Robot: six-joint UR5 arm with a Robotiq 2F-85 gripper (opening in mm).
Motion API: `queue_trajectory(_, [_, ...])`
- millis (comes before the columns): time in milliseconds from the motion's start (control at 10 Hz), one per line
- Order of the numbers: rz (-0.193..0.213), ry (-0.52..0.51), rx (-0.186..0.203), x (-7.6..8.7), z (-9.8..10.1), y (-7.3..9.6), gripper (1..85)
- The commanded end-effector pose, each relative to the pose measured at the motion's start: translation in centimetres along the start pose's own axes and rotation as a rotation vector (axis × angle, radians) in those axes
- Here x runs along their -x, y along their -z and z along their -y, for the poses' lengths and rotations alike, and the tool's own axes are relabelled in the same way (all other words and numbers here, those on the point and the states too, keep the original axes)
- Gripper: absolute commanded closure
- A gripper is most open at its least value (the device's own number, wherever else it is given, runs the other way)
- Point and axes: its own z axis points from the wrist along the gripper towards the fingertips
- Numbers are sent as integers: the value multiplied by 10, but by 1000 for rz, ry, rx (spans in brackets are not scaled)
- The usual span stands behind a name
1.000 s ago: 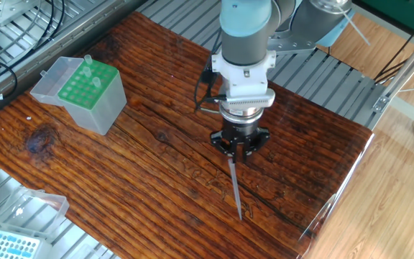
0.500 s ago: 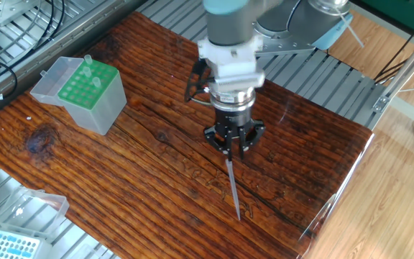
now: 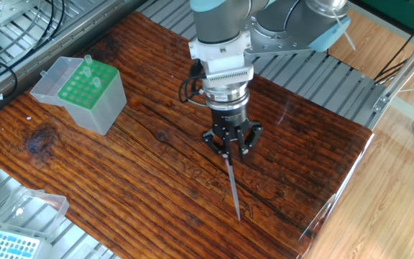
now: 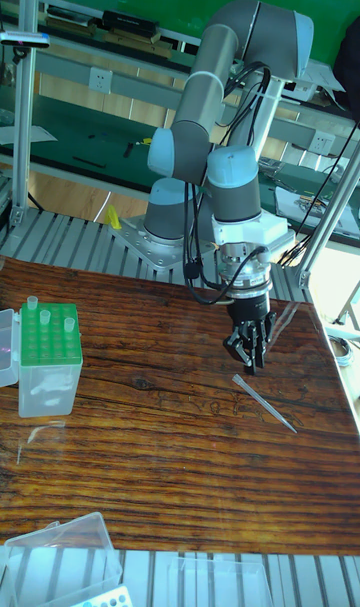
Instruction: Insert a large pipette tip into the holder for large pipette tips
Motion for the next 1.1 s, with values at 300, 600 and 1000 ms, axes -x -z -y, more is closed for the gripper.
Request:
queue_trajectory(300, [33,27,27,-10,15,9,560])
queue_trajectory(600, [38,57,32,-17,21,11,563])
queue_trajectory(1000, [87,86,15,-13,37,22,560])
